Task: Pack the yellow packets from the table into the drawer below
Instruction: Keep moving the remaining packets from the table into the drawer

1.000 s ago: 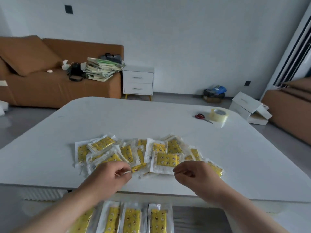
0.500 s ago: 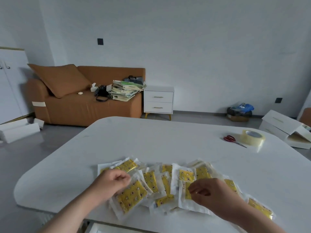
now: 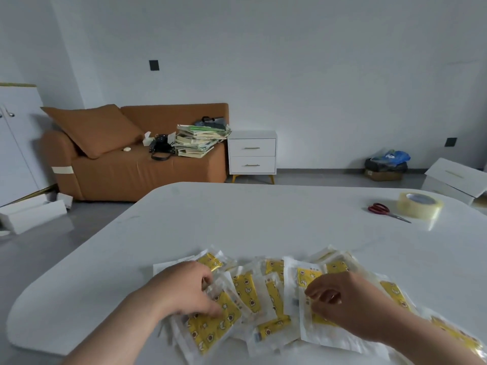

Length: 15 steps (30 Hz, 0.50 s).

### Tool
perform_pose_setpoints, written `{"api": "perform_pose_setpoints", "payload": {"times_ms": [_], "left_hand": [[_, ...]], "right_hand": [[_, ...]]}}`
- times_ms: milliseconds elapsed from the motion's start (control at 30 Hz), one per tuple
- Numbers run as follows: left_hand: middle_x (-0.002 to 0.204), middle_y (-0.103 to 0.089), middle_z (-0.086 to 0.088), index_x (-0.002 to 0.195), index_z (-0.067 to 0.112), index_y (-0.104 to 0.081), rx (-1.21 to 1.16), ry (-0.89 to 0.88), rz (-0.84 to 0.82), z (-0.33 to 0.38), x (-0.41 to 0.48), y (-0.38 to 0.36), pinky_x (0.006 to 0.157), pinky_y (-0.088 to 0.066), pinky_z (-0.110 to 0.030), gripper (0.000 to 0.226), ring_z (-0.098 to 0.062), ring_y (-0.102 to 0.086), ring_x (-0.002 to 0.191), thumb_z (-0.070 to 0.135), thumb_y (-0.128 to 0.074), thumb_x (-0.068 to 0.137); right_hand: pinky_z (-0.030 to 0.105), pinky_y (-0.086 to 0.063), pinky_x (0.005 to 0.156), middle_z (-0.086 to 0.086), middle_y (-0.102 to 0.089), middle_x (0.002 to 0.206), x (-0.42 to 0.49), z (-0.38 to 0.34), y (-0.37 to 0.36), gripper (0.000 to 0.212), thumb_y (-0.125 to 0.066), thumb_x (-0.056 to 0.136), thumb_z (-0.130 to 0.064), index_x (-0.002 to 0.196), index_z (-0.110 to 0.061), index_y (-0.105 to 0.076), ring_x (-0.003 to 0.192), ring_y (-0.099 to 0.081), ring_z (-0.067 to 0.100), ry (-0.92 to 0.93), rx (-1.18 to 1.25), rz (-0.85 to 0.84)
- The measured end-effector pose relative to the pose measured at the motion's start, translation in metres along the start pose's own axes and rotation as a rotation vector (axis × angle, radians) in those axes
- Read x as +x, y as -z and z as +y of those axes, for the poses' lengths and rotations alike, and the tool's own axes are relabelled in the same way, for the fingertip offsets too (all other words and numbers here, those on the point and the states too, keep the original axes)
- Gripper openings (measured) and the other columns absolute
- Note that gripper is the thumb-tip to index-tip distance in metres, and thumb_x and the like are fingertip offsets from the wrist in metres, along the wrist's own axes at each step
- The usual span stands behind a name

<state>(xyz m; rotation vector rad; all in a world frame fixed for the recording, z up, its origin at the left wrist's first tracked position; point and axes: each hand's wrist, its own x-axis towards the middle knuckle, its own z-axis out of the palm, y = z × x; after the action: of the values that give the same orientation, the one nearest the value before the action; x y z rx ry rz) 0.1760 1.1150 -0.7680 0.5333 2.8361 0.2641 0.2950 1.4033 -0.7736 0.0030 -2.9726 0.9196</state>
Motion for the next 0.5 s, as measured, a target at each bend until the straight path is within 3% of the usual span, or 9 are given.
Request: {"api": "perform_pose_setpoints", "payload": {"times_ms": [133, 300, 400, 500], "left_hand": [[0.11, -0.053, 0.017, 0.111, 0.033, -0.052, 0.215, -0.037, -0.005, 0.006, -0.001, -0.007, 0.083, -0.049, -0.03, 0.08, -0.009, -0.052, 0.1, 0.072, -0.073, 0.044], [0.105, -0.051, 0.017, 0.105, 0.032, -0.047, 0.157, -0.028, -0.014, 0.007, -0.003, -0.01, 0.075, -0.045, -0.026, 0.068, -0.007, -0.05, 0.093, 0.062, -0.078, 0.052], [0.088, -0.045, 0.018, 0.089, 0.033, -0.039, 0.084, -0.032, -0.009, 0.01, -0.007, -0.01, 0.057, -0.032, -0.023, 0.056, -0.002, -0.041, 0.074, 0.052, -0.082, 0.058], [0.084, -0.041, 0.02, 0.089, 0.035, -0.035, 0.025, -0.025, -0.005, 0.01, -0.008, -0.01, 0.058, -0.032, -0.023, 0.059, -0.002, -0.041, 0.076, 0.049, -0.083, 0.059]], "right_hand": [[0.01, -0.042, 0.076, -0.023, -0.059, 0.1, 0.003, 0.003, -0.001, 0.02, -0.07, 0.079, -0.04, 0.093, -0.049, -0.059, 0.09, -0.055, -0.003, -0.003, -0.115, 0.012], [0.022, -0.034, 0.105, -0.018, -0.048, 0.13, 0.003, 0.008, -0.004, 0.057, -0.067, 0.078, -0.054, 0.131, -0.038, -0.053, 0.128, -0.04, 0.009, -0.046, -0.295, -0.035], [0.025, -0.031, 0.109, -0.015, -0.047, 0.134, 0.001, 0.011, -0.006, 0.069, -0.063, 0.077, -0.062, 0.138, -0.035, -0.046, 0.13, -0.038, 0.011, -0.077, -0.364, -0.054], [0.028, -0.031, 0.109, -0.014, -0.049, 0.131, 0.001, 0.012, -0.006, 0.071, -0.058, 0.077, -0.067, 0.139, -0.033, -0.045, 0.127, -0.039, 0.013, -0.085, -0.425, -0.088]]}}
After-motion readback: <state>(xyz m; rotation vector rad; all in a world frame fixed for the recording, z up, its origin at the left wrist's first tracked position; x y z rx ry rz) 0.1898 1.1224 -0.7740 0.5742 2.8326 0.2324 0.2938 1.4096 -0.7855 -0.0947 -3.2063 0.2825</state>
